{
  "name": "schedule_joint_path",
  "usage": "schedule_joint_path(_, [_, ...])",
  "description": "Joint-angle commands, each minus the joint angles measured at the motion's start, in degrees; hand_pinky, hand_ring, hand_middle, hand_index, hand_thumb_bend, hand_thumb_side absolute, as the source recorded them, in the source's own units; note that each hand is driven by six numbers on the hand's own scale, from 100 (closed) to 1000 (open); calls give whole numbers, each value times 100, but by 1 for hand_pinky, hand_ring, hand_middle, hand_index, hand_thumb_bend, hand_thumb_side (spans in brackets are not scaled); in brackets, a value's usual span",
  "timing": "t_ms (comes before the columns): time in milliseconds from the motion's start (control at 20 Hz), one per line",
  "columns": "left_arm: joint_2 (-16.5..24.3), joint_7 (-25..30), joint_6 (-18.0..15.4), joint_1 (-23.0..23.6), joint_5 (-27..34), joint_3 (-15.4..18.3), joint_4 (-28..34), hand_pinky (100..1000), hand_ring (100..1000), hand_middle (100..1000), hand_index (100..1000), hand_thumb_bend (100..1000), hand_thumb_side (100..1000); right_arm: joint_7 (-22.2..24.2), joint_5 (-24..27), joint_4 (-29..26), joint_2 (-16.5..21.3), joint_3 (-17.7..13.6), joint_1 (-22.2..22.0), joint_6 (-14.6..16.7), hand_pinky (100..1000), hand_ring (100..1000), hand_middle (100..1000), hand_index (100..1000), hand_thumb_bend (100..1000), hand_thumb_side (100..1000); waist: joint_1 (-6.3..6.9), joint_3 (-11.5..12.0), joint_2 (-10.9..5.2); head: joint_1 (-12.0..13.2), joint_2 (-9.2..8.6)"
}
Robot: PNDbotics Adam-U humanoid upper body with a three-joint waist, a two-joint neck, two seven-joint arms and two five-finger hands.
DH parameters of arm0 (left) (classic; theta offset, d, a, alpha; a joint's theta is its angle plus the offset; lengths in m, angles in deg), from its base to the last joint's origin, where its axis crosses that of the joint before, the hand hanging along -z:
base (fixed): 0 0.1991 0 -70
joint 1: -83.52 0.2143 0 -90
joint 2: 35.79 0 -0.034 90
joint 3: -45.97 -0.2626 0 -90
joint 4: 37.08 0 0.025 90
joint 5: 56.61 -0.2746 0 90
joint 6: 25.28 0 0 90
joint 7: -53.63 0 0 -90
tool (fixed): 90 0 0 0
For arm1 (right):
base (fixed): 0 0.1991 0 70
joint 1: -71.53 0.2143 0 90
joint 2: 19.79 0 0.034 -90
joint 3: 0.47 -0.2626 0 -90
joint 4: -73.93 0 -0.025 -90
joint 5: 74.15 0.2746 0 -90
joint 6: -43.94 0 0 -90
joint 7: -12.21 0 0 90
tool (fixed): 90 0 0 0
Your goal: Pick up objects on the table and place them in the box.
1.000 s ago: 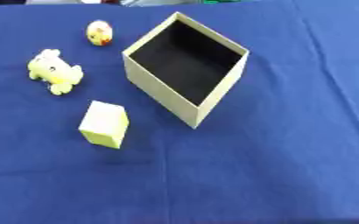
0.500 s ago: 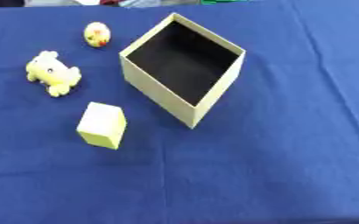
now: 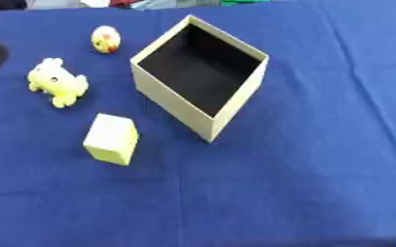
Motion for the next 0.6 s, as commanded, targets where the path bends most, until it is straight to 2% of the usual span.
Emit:
schedule_joint_path(50, [191,459,100,-233,97,-173,87,839,787,757,892,726,989,34,38,-93,188,-17,65,7,828,746,714,787,100,822,4,-11,-136,24,-5])
schedule_joint_path(100, [172,590,143,-298,103,-225,87,843,790,760,891,796,996,39,41,-93,188,-14,64,7,828,746,714,787,100,822,7,-12,-140,29,-1])
schedule_joint_path(150, [146,721,186,-363,95,-275,87,844,790,761,891,810,998,42,45,-93,188,-12,65,8,828,746,714,787,100,822,10,-14,-144,34,3])
schedule_joint_path(200, [116,858,231,-423,81,-320,87,848,793,764,892,886,1000,44,48,-93,188,-9,64,9,828,746,714,787,100,822,12,-15,-147,37,4])
schedule_joint_path(300, [44,1165,335,-535,50,-399,87,852,796,767,889,956,1000,51,54,-93,188,-5,59,9,828,745,713,787,100,823,13,-17,-150,33,3])
schedule_joint_path(400, [-8,1445,441,-611,29,-455,87,854,798,769,888,1000,1000,56,58,-93,189,-4,54,9,828,745,713,787,100,823,15,-17,-152,29,9])
schedule_joint_path(600, [-71,2132,670,-770,-169,-613,87,863,811,778,892,1000,1000,68,67,-93,188,3,43,6,828,745,712,786,100,824,27,-9,-160,16,20])
